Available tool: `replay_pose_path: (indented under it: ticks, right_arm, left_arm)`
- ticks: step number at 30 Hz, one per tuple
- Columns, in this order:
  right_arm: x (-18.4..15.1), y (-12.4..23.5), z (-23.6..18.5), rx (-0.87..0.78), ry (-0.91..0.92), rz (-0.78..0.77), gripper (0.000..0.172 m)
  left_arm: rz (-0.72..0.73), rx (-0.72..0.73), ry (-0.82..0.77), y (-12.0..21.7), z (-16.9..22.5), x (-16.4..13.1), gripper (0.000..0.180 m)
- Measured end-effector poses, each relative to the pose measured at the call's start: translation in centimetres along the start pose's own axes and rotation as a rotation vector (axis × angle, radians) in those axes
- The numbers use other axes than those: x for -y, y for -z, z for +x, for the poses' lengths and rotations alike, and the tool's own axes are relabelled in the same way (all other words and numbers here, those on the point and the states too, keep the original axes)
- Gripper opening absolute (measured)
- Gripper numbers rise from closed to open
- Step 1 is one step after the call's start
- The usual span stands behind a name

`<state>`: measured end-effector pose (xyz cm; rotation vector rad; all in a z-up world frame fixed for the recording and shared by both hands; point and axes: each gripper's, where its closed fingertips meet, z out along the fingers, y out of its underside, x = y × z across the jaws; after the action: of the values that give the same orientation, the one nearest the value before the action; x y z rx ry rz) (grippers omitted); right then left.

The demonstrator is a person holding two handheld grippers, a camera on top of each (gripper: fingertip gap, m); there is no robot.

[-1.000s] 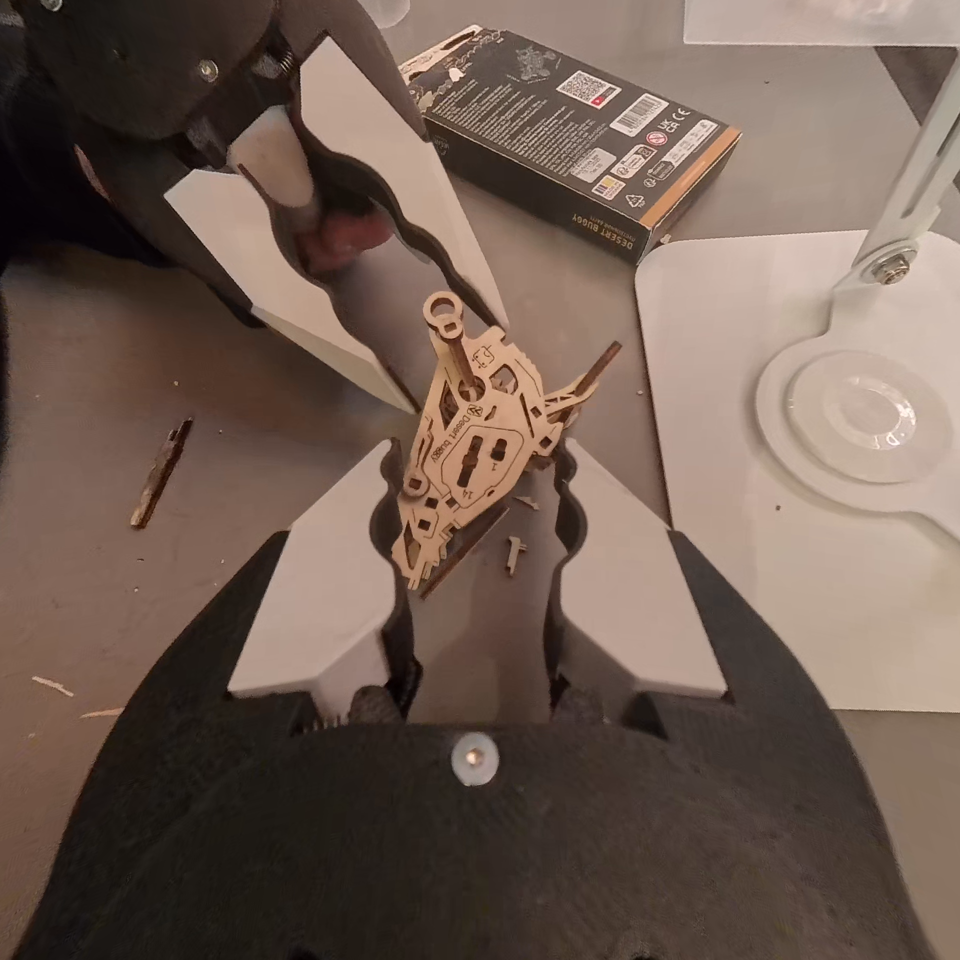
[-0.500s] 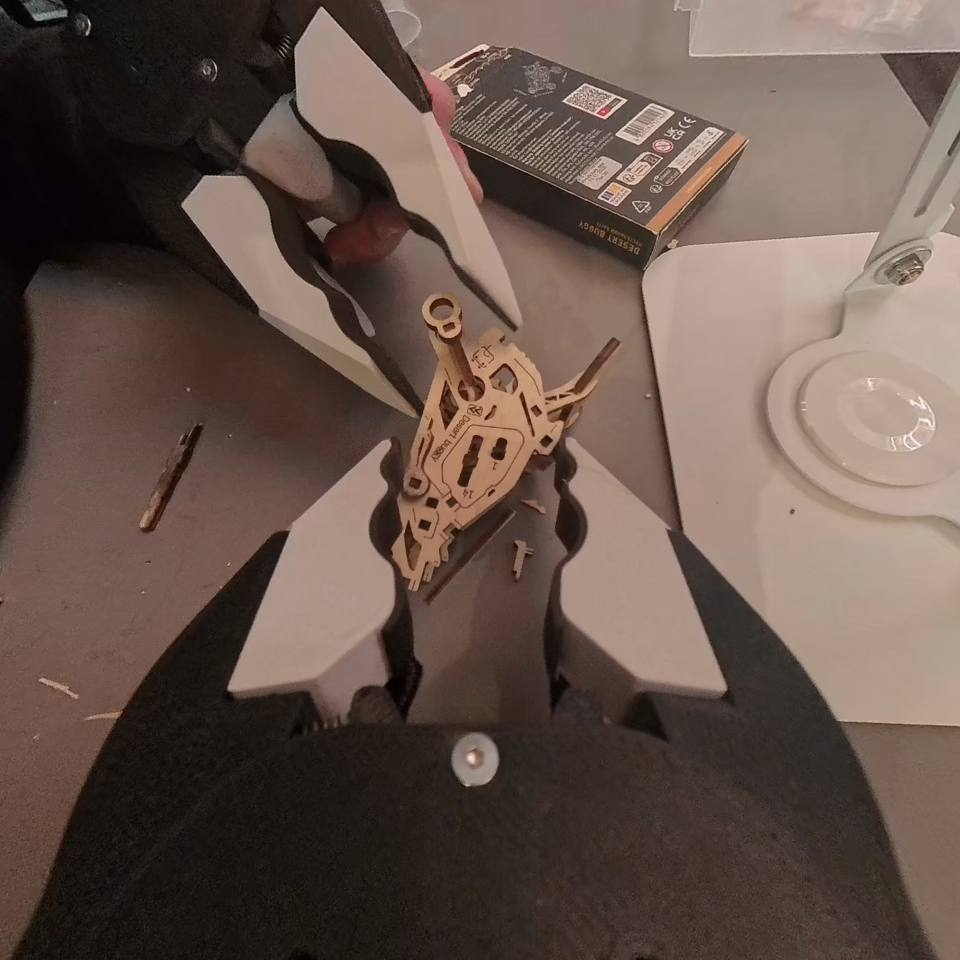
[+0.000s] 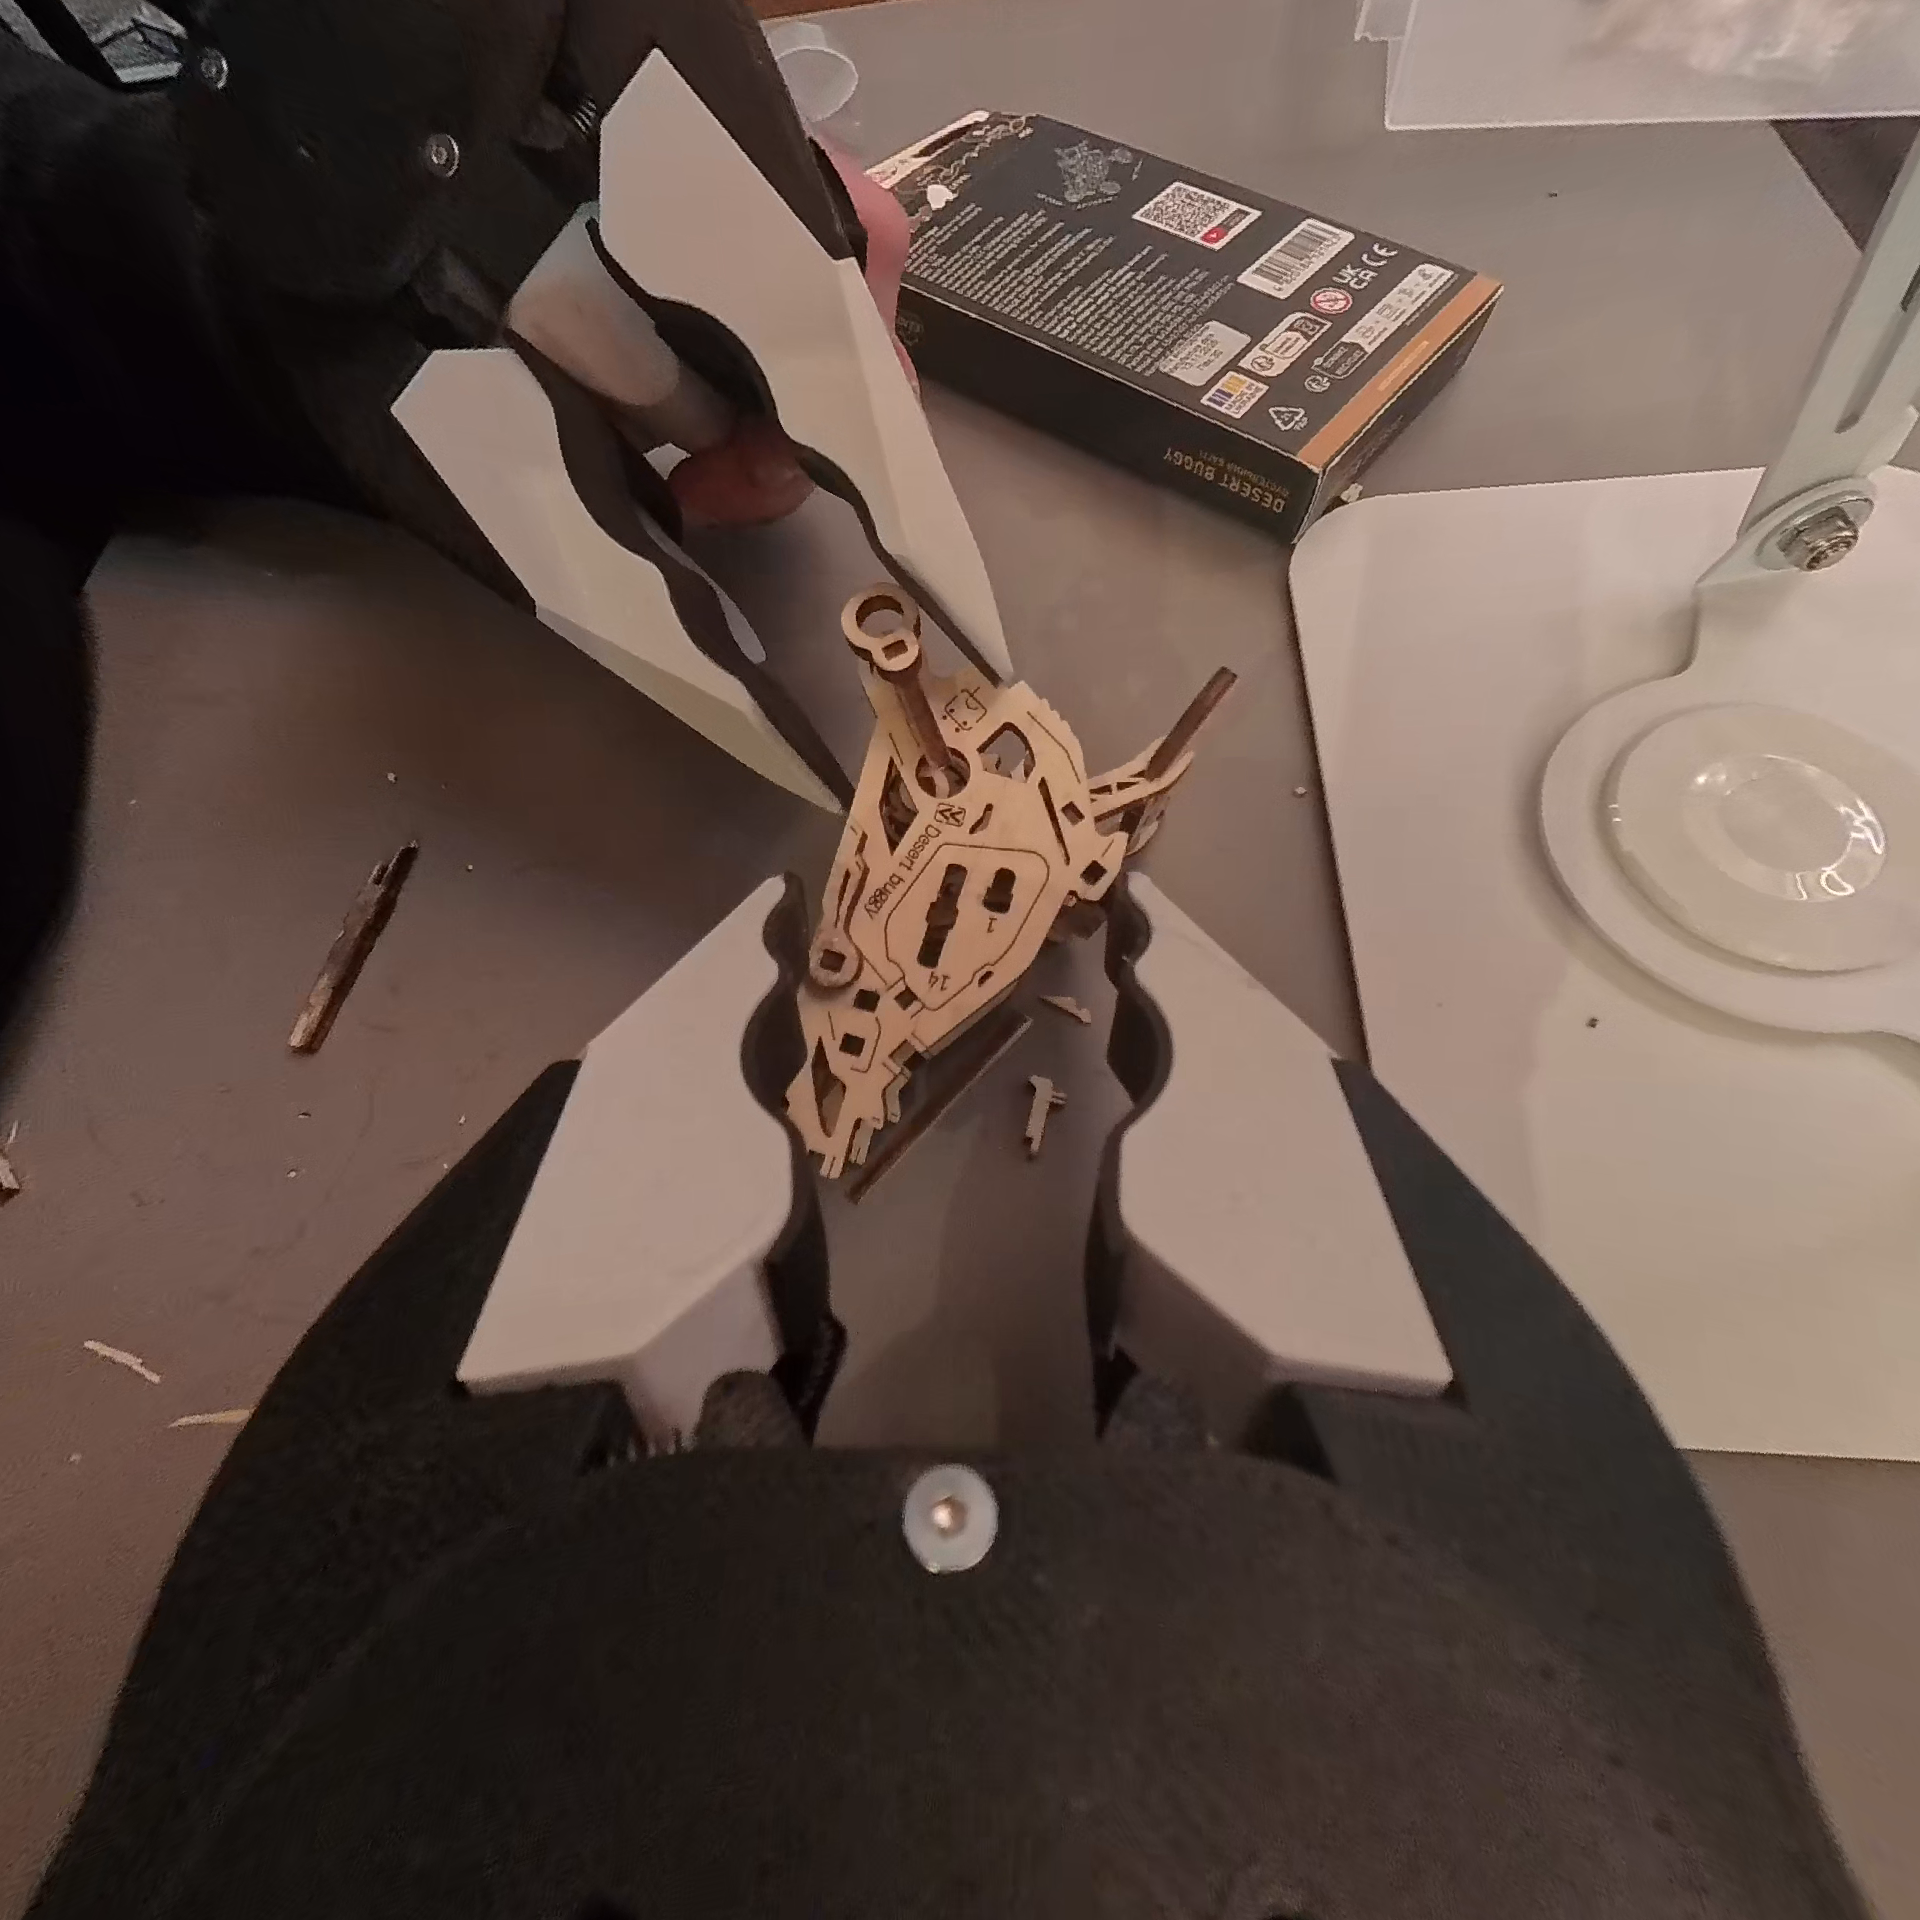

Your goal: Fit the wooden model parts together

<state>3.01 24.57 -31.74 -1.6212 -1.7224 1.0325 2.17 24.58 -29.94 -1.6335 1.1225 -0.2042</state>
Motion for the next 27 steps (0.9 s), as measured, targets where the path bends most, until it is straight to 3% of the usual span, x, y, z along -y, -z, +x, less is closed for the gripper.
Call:
replay_pose_path:
  ticks: [16, 20, 27]
  right_arm:
    - [0.23, -0.04, -0.05, 0.01, -0.021, 0.032, 0.055]
    - [0.32, 0.2, 0.1, 0.031, -0.069, 0.046, 0.066]
    - [0.85, 0.73, 0.54, 0.027, -0.088, 0.091, 0.059]
  left_arm:
    - [0.003, 0.002, -0.003, 0.17, -0.05, -0.02, 0.026]
    - [0.006, 0.001, -0.009, 0.34, -0.22, -0.02, 0.021]
    - [-0.017, 0.002, -0.032, 0.54, -0.62, -0.08, 0.034]
